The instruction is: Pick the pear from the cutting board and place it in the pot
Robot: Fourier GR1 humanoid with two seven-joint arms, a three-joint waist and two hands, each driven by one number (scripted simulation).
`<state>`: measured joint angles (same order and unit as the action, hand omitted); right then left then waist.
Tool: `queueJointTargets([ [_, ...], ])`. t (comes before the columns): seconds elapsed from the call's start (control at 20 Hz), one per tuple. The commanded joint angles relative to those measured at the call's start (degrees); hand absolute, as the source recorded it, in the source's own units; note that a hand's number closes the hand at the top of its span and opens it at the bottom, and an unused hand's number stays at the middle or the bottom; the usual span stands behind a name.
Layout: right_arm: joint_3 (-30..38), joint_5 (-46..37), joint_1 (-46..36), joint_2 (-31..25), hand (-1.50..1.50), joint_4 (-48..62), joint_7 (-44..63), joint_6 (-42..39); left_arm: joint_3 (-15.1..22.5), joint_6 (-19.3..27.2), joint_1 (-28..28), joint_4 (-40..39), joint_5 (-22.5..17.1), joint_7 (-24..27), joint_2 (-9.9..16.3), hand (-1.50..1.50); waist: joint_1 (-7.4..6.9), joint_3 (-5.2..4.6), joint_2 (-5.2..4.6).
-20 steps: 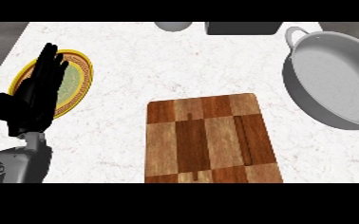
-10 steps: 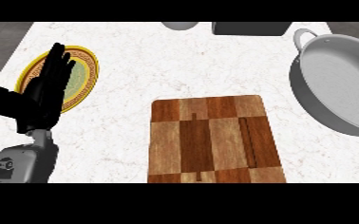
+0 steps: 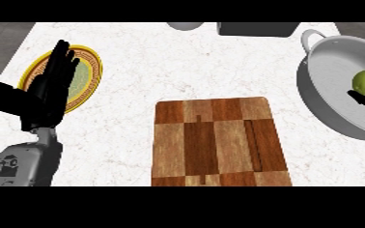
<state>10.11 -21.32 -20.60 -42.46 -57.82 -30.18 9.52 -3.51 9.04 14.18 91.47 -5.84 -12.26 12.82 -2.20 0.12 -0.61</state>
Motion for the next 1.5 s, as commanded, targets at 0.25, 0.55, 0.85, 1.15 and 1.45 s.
queueJointTargets([
  [0.25,-1.3,-3.06,-12.87,3.28,-1.5,27.5,-3.85,-5.22,0.18,-0.44,-1.81,1.35,0.44,0.62,-0.47,0.0,-0.69,0.07,-0.32],
  [0.55,-0.42,-0.63,-18.38,4.74,-1.5,36.28,-10.92,-16.22,-0.89,-0.94,-0.19,1.43,-0.83,-0.52,-0.15,0.0,-1.12,0.15,-0.51],
  [0.85,7.92,8.85,-21.37,4.16,-1.5,40.32,-14.91,-26.62,-0.54,0.54,1.14,2.06,0.66,-2.65,-0.13,0.0,0.11,0.14,-0.17],
  [1.15,13.23,13.72,-22.25,-3.32,-1.5,46.19,-14.8,-37.98,-3.03,-1.76,1.45,-0.04,-1.45,-1.48,1.44,0.0,0.44,0.12,-0.37],
  [1.45,14.23,14.32,-19.62,-9.66,-1.5,48.16,-15.75,-43.58,-0.52,-1.02,-2.43,4.06,-0.17,-1.95,-0.4,0.0,-0.63,0.32,-0.59],
])
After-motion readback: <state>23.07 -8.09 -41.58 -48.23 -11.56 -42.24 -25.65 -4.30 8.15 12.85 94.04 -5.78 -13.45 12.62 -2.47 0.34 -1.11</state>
